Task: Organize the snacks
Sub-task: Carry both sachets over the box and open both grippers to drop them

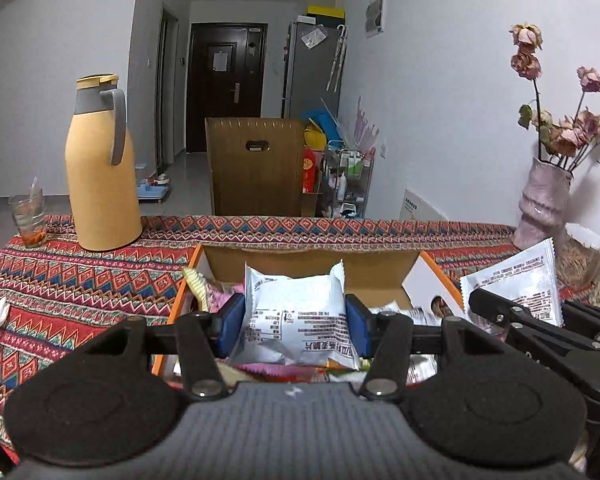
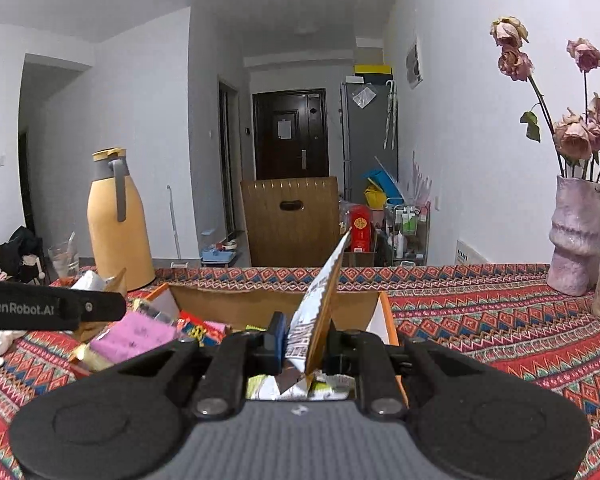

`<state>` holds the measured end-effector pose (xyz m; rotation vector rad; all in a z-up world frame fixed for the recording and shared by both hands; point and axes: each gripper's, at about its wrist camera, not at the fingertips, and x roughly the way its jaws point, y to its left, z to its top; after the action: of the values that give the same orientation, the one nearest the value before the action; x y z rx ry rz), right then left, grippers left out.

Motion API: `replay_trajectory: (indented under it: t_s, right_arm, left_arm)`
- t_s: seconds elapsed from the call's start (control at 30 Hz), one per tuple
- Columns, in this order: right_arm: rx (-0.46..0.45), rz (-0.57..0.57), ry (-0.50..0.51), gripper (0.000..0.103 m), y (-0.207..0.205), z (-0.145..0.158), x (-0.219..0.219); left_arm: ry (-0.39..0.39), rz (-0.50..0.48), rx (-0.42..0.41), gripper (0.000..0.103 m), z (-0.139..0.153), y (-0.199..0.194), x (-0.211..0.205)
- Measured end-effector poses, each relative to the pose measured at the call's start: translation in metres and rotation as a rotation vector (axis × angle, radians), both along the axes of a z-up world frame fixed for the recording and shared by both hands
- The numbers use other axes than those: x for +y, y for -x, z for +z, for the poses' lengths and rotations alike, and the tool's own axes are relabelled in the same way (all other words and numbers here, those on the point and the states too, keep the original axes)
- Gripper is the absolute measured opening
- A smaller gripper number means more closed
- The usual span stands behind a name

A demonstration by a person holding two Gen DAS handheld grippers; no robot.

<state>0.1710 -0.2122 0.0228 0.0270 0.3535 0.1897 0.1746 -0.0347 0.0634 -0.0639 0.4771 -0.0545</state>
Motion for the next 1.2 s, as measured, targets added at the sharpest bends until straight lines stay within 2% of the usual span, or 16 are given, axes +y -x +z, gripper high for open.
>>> replay_trajectory:
  t_s: [0.33, 0.73, 0.83, 0.9, 0.93, 0.97, 1.0, 1.03, 1.07, 1.1, 1.2]
  right_arm:
    - [0.030, -0.008, -0.003, 0.016, -0.040, -0.016, 0.013]
    - [0.052, -0.018, -0.001, 0.016, -0.058, -0.043, 0.018]
    - [0.065, -0.009, 0.009, 0.017, -0.061, -0.048, 0.020]
    - [0.079, -0.010, 0.011, 0.019, -0.063, -0.050, 0.020]
    - [0.081, -0.014, 0.011, 0.020, -0.063, -0.051, 0.019]
    - [0.084, -0.015, 0.009, 0.030, -0.064, -0.051, 0.019]
    - [0.087, -0.012, 0.003, 0.050, -0.064, -0.051, 0.018]
    - [0.084, -0.013, -0.001, 0.064, -0.062, -0.051, 0.015]
    - [0.073, -0.021, -0.003, 0.091, -0.061, -0.050, 0.015]
    - [0.062, -0.030, -0.005, 0.103, -0.059, -0.048, 0.014]
    - [0.042, -0.024, -0.011, 0.103, -0.053, -0.041, 0.014]
  left_arm:
    - [0.028, 0.071, 0.005, 0.054, -0.014, -0.040, 0.008]
    - [0.006, 0.086, 0.002, 0.056, -0.041, -0.056, 0.010]
    - [0.011, 0.092, 0.005, 0.068, -0.042, -0.055, 0.013]
    - [0.019, 0.104, 0.004, 0.086, -0.042, -0.053, 0.016]
    - [0.019, 0.113, -0.002, 0.090, -0.040, -0.051, 0.018]
    - [0.020, 0.120, -0.006, 0.100, -0.039, -0.050, 0.019]
    - [0.023, 0.125, -0.016, 0.103, -0.037, -0.047, 0.020]
    - [0.025, 0.129, -0.028, 0.103, -0.035, -0.044, 0.021]
    - [0.025, 0.127, -0.029, 0.103, -0.032, -0.042, 0.021]
    - [0.022, 0.125, -0.029, 0.103, -0.030, -0.041, 0.021]
    - [0.012, 0.129, -0.041, 0.103, -0.023, -0.036, 0.019]
